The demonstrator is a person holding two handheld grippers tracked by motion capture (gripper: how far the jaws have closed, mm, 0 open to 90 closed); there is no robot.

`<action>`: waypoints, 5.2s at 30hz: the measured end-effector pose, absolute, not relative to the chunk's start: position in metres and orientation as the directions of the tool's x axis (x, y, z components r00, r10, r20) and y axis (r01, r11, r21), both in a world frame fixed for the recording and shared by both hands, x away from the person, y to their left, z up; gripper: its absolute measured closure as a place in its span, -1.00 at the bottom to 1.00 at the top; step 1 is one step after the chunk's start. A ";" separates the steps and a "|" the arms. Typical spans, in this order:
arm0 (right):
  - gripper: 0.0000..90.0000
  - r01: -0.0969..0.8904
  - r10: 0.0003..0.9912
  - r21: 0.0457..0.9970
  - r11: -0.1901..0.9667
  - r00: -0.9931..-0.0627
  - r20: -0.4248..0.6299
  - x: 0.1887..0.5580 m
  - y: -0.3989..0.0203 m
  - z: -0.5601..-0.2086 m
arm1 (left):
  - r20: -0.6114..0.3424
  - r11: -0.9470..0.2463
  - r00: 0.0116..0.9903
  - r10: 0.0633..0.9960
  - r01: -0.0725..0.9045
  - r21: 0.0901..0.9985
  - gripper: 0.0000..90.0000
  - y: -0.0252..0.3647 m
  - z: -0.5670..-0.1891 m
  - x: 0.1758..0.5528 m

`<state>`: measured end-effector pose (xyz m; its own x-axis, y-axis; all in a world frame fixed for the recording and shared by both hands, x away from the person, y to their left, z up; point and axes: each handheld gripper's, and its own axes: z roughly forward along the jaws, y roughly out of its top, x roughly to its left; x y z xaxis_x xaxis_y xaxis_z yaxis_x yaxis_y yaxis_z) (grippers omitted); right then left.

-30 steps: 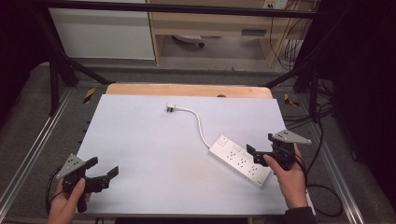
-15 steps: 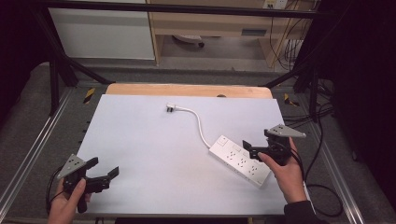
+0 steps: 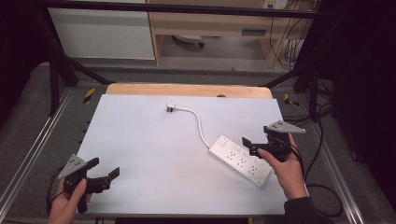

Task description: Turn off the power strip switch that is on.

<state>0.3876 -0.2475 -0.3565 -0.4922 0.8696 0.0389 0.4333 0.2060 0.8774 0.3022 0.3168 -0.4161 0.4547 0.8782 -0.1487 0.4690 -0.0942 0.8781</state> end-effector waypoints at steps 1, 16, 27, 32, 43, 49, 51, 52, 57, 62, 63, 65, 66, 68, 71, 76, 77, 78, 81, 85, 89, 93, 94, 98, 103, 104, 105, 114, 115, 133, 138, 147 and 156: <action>-0.91 0.432 0.867 0.879 0.203 -0.497 0.044 0.389 -0.246 -0.356 | -0.148 -0.095 0.455 0.878 0.468 0.878 -0.87 0.317 -0.416 0.302; -0.89 0.436 0.863 0.874 0.215 -0.504 0.039 0.399 -0.238 -0.353 | -0.143 -0.104 0.461 0.876 0.469 0.877 -0.87 0.316 -0.416 0.302; -0.89 0.444 0.865 0.871 0.211 -0.500 0.045 0.407 -0.237 -0.349 | -0.142 -0.106 0.463 0.875 0.470 0.877 -0.88 0.315 -0.416 0.302; -0.88 0.443 0.866 0.871 0.214 -0.498 0.041 0.411 -0.236 -0.348 | -0.141 -0.108 0.463 0.875 0.470 0.876 -0.87 0.315 -0.416 0.302; -0.87 0.443 0.861 0.869 0.219 -0.507 0.042 0.421 -0.228 -0.346 | -0.140 -0.108 0.464 0.874 0.469 0.876 -0.87 0.315 -0.416 0.302; -0.82 0.444 0.859 0.868 0.224 -0.511 0.039 0.425 -0.223 -0.346 | -0.138 -0.112 0.466 0.874 0.469 0.876 -0.87 0.315 -0.416 0.302; -0.79 0.439 0.859 0.870 0.225 -0.511 0.036 0.426 -0.222 -0.345 | -0.137 -0.112 0.466 0.874 0.468 0.876 -0.88 0.315 -0.416 0.302; -0.76 0.434 0.859 0.874 0.220 -0.511 0.037 0.428 -0.221 -0.345 | -0.137 -0.112 0.466 0.874 0.469 0.876 -0.87 0.315 -0.416 0.302; -0.69 0.436 0.858 0.873 0.218 -0.512 0.042 0.430 -0.219 -0.344 | -0.136 -0.114 0.467 0.874 0.468 0.876 -0.87 0.315 -0.416 0.302; -0.56 0.431 0.850 0.876 0.216 -0.524 0.048 0.434 -0.217 -0.344 | -0.135 -0.115 0.467 0.874 0.468 0.876 -0.88 0.315 -0.416 0.302; -0.53 0.434 0.849 0.875 0.214 -0.525 0.052 0.434 -0.216 -0.344 | -0.135 -0.115 0.467 0.874 0.468 0.876 -0.87 0.315 -0.416 0.302; -0.43 0.434 0.849 0.874 0.217 -0.525 0.050 0.435 -0.215 -0.345 | -0.135 -0.115 0.468 0.873 0.468 0.876 -0.87 0.315 -0.416 0.302; -0.39 0.427 0.849 0.877 0.219 -0.526 0.045 0.435 -0.215 -0.345 | -0.135 -0.115 0.467 0.874 0.468 0.876 -0.87 0.315 -0.416 0.302; -0.27 0.427 0.848 0.879 0.213 -0.528 0.051 0.436 -0.213 -0.345 | -0.135 -0.115 0.467 0.874 0.468 0.876 -0.87 0.315 -0.416 0.302; -0.07 0.418 0.841 0.882 0.218 -0.538 0.047 0.436 -0.212 -0.345 | -0.134 -0.116 0.468 0.873 0.468 0.876 -0.87 0.315 -0.416 0.302; 0.23 0.407 0.841 0.886 0.224 -0.539 0.035 0.438 -0.208 -0.349 | -0.134 -0.116 0.468 0.873 0.468 0.876 -0.87 0.315 -0.416 0.302; 0.23 0.407 0.841 0.886 0.224 -0.539 0.035 0.438 -0.208 -0.349 | -0.135 -0.116 0.468 0.873 0.469 0.876 -0.87 0.315 -0.416 0.302; 0.25 0.405 0.844 0.887 0.222 -0.536 0.033 0.439 -0.208 -0.349 | -0.134 -0.116 0.468 0.873 0.469 0.876 -0.88 0.315 -0.416 0.302; 0.37 0.398 0.847 0.890 0.224 -0.531 0.025 0.442 -0.207 -0.352 | -0.132 -0.119 0.470 0.873 0.469 0.875 -0.87 0.314 -0.416 0.302; 0.46 0.389 0.847 0.892 0.228 -0.531 0.015 0.444 -0.203 -0.355 | -0.132 -0.119 0.468 0.874 0.470 0.875 -0.87 0.315 -0.417 0.302; 0.53 0.388 0.849 0.892 0.232 -0.529 0.010 0.446 -0.201 -0.357 | -0.131 -0.122 0.471 0.872 0.469 0.875 -0.88 0.315 -0.417 0.302; 0.56 0.390 0.849 0.890 0.234 -0.528 0.008 0.447 -0.200 -0.358 | -0.125 -0.128 0.473 0.872 0.467 0.875 -0.88 0.314 -0.417 0.302; 0.57 0.390 0.849 0.890 0.237 -0.528 0.005 0.448 -0.199 -0.359 | -0.125 -0.128 0.473 0.872 0.466 0.875 -0.88 0.314 -0.417 0.302; 0.61 0.386 0.845 0.888 0.250 -0.535 -0.005 0.448 -0.197 -0.362 | -0.125 -0.128 0.474 0.872 0.467 0.875 -0.87 0.314 -0.416 0.302; 0.70 0.387 0.843 0.884 0.262 -0.538 -0.015 0.447 -0.196 -0.368 | -0.126 -0.127 0.474 0.872 0.468 0.874 -0.87 0.314 -0.417 0.302; 0.73 0.383 0.844 0.885 0.265 -0.536 -0.020 0.447 -0.197 -0.370 | -0.126 -0.127 0.474 0.872 0.468 0.874 -0.88 0.314 -0.417 0.302; 0.78 0.386 0.846 0.886 0.256 -0.534 -0.012 0.446 -0.197 -0.373 | -0.126 -0.128 0.474 0.872 0.468 0.874 -0.87 0.314 -0.417 0.302; 0.93 0.398 0.853 0.886 0.240 -0.522 0.003 0.443 -0.200 -0.381 | -0.124 -0.130 0.475 0.871 0.468 0.874 -0.88 0.314 -0.417 0.302; 0.94 0.402 0.852 0.883 0.242 -0.523 0.005 0.442 -0.201 -0.383 | -0.124 -0.131 0.475 0.871 0.468 0.874 -0.87 0.314 -0.417 0.302; 1.00 0.455 0.858 0.847 0.274 -0.513 -0.002 0.434 -0.206 -0.404 | -0.122 -0.134 0.477 0.870 0.468 0.873 -0.87 0.314 -0.417 0.302; 1.00 0.473 0.861 0.836 0.279 -0.508 -0.001 0.431 -0.209 -0.409 | -0.121 -0.136 0.479 0.869 0.467 0.874 -0.87 0.314 -0.417 0.302; 1.00 0.502 0.863 0.820 0.275 -0.505 0.020 0.423 -0.215 -0.413 | -0.122 -0.134 0.479 0.869 0.466 0.874 -0.88 0.314 -0.417 0.302; 1.00 0.527 0.863 0.797 0.297 -0.505 0.013 0.419 -0.216 -0.419 | -0.117 -0.141 0.483 0.868 0.464 0.874 -0.87 0.313 -0.416 0.302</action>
<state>0.4186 -0.2157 -0.4185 -0.5053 0.8628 0.0126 0.5267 0.2968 0.7966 0.3015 0.3134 -0.4163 0.4833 0.8677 -0.1168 0.4644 -0.1410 0.8743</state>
